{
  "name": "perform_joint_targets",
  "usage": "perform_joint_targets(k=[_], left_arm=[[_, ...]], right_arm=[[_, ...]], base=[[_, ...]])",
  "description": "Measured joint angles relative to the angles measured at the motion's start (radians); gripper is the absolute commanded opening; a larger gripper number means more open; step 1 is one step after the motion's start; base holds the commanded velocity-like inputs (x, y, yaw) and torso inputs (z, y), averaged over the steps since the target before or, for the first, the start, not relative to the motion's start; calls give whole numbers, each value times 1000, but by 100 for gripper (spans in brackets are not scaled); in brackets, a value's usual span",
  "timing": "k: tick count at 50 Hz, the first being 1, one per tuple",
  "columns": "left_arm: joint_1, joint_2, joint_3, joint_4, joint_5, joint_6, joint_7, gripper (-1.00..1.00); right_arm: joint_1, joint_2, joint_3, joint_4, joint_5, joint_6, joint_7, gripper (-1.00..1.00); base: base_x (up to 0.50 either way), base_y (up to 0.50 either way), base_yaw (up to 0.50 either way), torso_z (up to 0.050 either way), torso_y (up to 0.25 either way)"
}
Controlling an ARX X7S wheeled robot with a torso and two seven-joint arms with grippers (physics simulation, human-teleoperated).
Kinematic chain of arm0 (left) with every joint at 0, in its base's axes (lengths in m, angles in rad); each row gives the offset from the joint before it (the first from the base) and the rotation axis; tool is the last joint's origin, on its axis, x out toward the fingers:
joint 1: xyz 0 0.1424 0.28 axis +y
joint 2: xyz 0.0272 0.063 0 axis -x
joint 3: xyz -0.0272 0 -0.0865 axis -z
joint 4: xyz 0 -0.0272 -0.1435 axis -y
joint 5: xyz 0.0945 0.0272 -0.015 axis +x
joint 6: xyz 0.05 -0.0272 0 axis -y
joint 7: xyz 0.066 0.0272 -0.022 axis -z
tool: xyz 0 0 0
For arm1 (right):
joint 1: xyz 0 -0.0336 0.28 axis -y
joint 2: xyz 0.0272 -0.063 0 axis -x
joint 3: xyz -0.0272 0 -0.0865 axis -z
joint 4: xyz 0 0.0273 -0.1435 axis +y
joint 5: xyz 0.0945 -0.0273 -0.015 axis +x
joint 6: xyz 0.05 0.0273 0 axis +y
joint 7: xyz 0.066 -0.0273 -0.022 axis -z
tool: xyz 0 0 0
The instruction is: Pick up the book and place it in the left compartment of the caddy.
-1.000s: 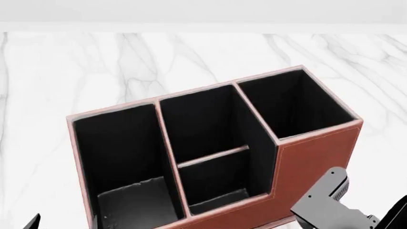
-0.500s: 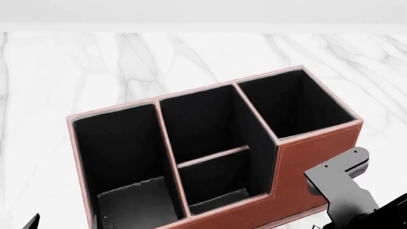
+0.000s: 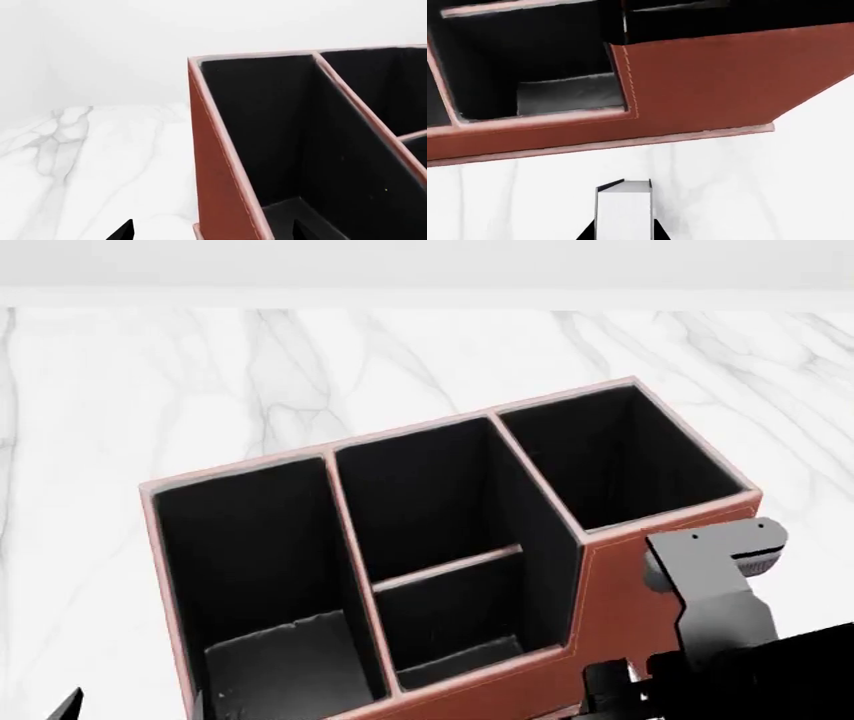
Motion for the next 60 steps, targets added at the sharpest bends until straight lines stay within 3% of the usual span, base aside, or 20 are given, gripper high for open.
perform_joint_targets(k=[19, 46, 60], left_arm=[[-2, -5, 5, 3, -7, -1, -6, 100], [-6, -11, 12, 0, -18, 1, -12, 100], [-8, -13, 17, -5, -20, 2, -15, 100]], right_arm=[[13, -18, 69, 57, 193, -44, 167, -100], [218, -98, -11, 152, 611, 197, 536, -100], [371, -199, -45, 215, 735, 294, 614, -100]], base=[[0, 0, 0, 0, 0], [0, 0, 0, 0, 1], [0, 0, 0, 0, 1]])
